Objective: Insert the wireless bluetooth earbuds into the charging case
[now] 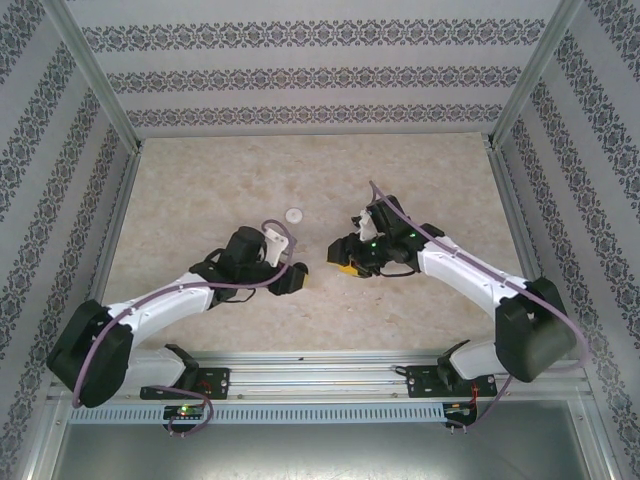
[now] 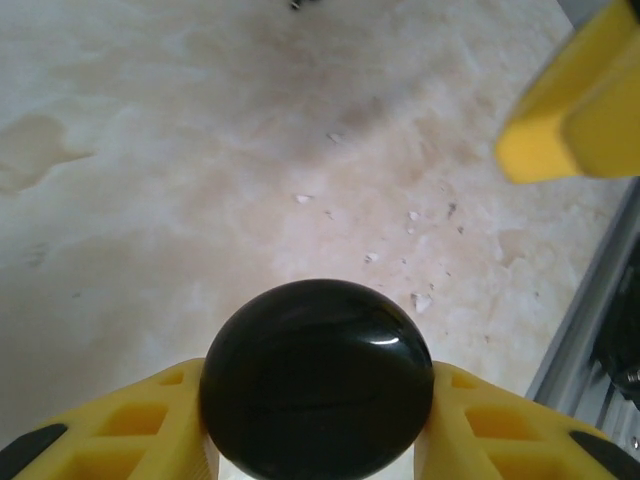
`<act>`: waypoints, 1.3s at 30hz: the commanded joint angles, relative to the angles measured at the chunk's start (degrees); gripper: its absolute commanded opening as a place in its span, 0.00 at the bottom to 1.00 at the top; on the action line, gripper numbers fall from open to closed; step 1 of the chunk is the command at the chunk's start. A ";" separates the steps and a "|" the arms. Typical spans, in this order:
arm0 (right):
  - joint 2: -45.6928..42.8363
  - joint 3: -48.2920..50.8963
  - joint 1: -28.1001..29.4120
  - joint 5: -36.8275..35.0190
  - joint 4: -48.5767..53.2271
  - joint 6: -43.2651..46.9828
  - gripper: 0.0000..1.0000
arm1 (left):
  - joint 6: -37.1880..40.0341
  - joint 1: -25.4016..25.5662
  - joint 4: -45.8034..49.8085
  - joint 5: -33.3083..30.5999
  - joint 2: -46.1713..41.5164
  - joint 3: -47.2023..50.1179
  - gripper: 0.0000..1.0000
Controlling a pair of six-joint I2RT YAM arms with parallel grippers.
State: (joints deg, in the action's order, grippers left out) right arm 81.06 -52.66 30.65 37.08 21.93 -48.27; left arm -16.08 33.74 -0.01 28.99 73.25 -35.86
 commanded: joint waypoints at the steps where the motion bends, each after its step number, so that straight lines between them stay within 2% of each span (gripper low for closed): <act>1: 1.79 -1.92 0.85 2.94 -1.86 -0.27 0.51 | 3.58 2.21 -5.16 2.84 2.33 -2.91 0.43; 7: 4.51 -2.63 1.33 3.94 -2.02 -0.11 0.51 | 4.04 3.85 -6.62 2.67 4.98 -4.91 0.43; 21: 6.84 -4.15 3.36 6.34 -2.16 0.46 0.51 | 2.78 3.99 -9.62 3.97 6.00 -5.85 0.43; 24: 7.04 -4.28 3.45 6.64 -2.33 0.46 0.42 | 2.50 3.97 -10.18 4.14 5.86 -5.75 0.43; 26: 6.77 -4.29 3.36 6.07 -1.85 0.61 0.28 | 2.70 3.99 -9.98 3.98 5.52 -5.80 0.43; 30: 5.55 -4.53 3.25 5.79 -1.07 1.28 0.14 | 3.15 3.97 -9.78 3.82 4.27 -5.58 0.43; 39: 1.19 -6.13 1.79 4.67 0.82 4.77 0.03 | 4.16 4.01 -11.91 3.88 0.51 -4.75 0.50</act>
State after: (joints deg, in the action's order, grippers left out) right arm 84.49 -56.71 33.10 41.87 21.26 -44.95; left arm -13.61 36.82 -6.35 31.88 76.58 -39.90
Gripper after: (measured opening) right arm 0.153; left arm 0.497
